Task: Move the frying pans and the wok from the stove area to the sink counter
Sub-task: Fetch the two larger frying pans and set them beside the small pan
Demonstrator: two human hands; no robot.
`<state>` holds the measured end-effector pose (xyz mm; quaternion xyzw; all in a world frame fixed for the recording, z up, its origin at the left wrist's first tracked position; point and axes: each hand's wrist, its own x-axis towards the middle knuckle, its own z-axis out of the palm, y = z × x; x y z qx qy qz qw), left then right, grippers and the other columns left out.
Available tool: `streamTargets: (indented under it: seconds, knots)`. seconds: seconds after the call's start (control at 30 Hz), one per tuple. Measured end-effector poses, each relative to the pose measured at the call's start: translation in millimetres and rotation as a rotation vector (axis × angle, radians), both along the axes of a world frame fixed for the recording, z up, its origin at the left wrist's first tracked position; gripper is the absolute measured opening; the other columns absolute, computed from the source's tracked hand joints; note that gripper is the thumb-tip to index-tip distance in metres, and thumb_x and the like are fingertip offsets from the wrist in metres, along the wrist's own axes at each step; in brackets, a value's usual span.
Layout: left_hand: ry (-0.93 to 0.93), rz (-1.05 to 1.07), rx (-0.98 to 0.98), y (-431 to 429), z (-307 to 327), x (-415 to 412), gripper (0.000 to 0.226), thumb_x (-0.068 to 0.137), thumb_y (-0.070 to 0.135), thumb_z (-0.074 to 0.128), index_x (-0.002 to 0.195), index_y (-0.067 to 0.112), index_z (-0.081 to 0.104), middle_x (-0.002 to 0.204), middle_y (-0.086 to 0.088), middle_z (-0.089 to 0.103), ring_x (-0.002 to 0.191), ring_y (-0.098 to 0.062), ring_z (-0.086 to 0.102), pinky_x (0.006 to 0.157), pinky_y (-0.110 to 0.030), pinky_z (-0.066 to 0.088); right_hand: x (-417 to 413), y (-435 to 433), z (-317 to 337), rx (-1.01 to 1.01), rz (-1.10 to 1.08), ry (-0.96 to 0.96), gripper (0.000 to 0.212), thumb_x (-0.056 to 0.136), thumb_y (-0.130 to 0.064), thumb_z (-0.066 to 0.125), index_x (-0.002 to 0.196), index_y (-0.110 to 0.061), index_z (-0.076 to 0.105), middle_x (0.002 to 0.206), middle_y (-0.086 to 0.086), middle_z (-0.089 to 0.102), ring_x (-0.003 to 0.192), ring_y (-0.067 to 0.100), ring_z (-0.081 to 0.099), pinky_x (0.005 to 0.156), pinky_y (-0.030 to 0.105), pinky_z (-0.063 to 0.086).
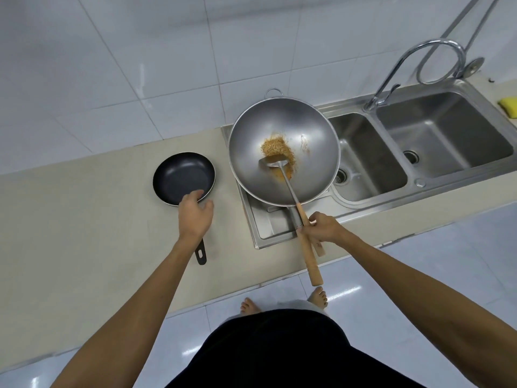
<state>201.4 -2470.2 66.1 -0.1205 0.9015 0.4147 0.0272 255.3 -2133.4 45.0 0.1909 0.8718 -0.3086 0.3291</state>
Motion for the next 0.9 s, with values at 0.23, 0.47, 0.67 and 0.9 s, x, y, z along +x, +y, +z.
streamTargets:
  seconds: [0.23,0.47,0.67,0.9]
  knots:
    - [0.000,-0.459,-0.131,55.8,35.4,-37.6,0.060,0.096,0.041,0.062,0.143,0.005,0.053,0.143,-0.017,0.057,0.137,-0.033,0.046,0.113,-0.046,0.038,3.4,42.9,32.1,-0.002,-0.086,0.125,0.084,0.096,-0.068,0.045,0.151,-0.004,0.041,0.154,0.020,0.047,0.138,0.036,0.048,0.109,0.045,0.040]
    - [0.038,-0.753,-0.320,149.6,60.9,-50.9,0.069,0.095,0.052,0.058,0.148,0.009,0.046,0.150,-0.017,0.051,0.140,-0.035,0.042,0.114,-0.047,0.035,20.4,122.4,61.9,0.159,-0.122,0.241,0.079,0.102,-0.061,0.041,0.150,0.002,0.040,0.153,0.025,0.047,0.139,0.040,0.046,0.111,0.046,0.038]
    - [0.118,-0.935,-0.396,252.2,86.8,-44.7,0.073,0.094,0.053,0.057,0.149,0.007,0.044,0.150,-0.020,0.049,0.140,-0.037,0.041,0.115,-0.049,0.034,59.2,219.7,84.6,0.295,-0.186,0.273,0.077,0.102,-0.062,0.036,0.146,0.001,0.043,0.148,0.028,0.050,0.135,0.043,0.049,0.111,0.054,0.040]
    - [0.159,-1.060,-0.499,403.7,106.3,-13.4,0.074,0.096,0.049,0.057,0.151,0.003,0.040,0.153,-0.022,0.046,0.142,-0.038,0.040,0.115,-0.045,0.033,130.9,364.7,109.6,0.470,-0.223,0.264,0.078,0.101,-0.065,0.033,0.146,-0.002,0.043,0.147,0.025,0.052,0.131,0.043,0.051,0.107,0.054,0.042]
